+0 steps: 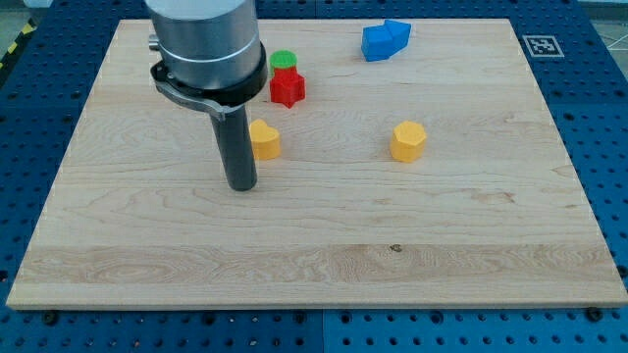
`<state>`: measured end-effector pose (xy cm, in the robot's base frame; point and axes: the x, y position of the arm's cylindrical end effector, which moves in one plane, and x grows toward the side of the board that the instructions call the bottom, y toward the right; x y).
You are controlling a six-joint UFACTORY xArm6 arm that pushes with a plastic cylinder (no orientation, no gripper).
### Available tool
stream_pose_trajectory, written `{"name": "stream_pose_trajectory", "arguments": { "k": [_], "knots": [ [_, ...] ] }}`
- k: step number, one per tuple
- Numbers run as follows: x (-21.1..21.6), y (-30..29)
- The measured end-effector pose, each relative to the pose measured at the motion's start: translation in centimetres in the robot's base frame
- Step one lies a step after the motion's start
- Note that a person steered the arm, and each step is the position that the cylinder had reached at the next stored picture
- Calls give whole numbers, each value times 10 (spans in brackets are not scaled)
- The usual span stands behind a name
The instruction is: Slide the yellow heart up a bit
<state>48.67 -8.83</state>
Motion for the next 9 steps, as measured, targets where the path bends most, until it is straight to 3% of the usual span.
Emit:
{"name": "stream_pose_trajectory", "arguments": {
  "k": [4,6,9],
  "knots": [
    [-18,38],
    [-8,33],
    [-30,7]
  ]
}}
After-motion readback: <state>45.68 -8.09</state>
